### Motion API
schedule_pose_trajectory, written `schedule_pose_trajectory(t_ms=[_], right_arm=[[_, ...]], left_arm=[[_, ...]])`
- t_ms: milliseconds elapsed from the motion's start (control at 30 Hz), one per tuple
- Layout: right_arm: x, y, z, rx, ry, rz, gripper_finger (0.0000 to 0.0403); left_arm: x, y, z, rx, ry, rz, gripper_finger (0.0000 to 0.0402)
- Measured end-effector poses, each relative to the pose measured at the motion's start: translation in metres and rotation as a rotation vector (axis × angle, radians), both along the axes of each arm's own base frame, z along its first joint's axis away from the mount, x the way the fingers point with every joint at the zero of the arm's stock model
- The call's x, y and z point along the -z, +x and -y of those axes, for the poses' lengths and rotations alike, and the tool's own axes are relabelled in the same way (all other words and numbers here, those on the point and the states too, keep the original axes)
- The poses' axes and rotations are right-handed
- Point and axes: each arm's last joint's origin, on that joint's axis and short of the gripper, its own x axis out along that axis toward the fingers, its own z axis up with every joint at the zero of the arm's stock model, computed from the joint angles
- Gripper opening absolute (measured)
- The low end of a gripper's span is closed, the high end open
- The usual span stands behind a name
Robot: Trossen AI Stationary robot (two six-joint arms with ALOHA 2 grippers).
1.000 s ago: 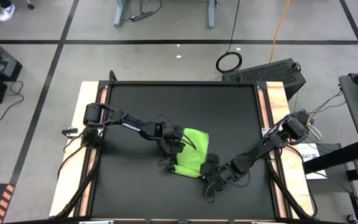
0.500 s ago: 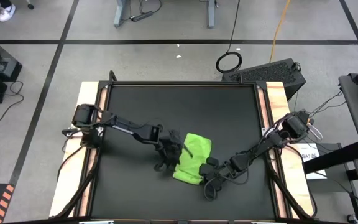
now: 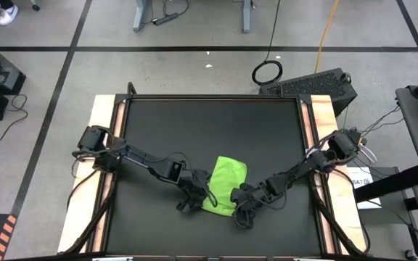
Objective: Roll towel into tight, uniform cylinder
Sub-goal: Roll the green towel
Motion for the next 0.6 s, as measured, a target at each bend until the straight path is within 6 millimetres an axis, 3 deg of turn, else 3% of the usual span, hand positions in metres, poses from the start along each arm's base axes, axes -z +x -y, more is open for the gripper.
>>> schedule_pose_trajectory(t_ms=[333,600], right_arm=[[0.001,0.003,0.008,0.035,0.067,-0.043,0.0006],[0.0,0.006,0.013,0.055,0.111,-0.059,0.0006]], left_arm=[[0.001,-0.011,0.032,-0.007,0.157,0.053,0.0221],[-0.002,-0.013,0.037,-0.115,0.241,0.093,0.0214]])
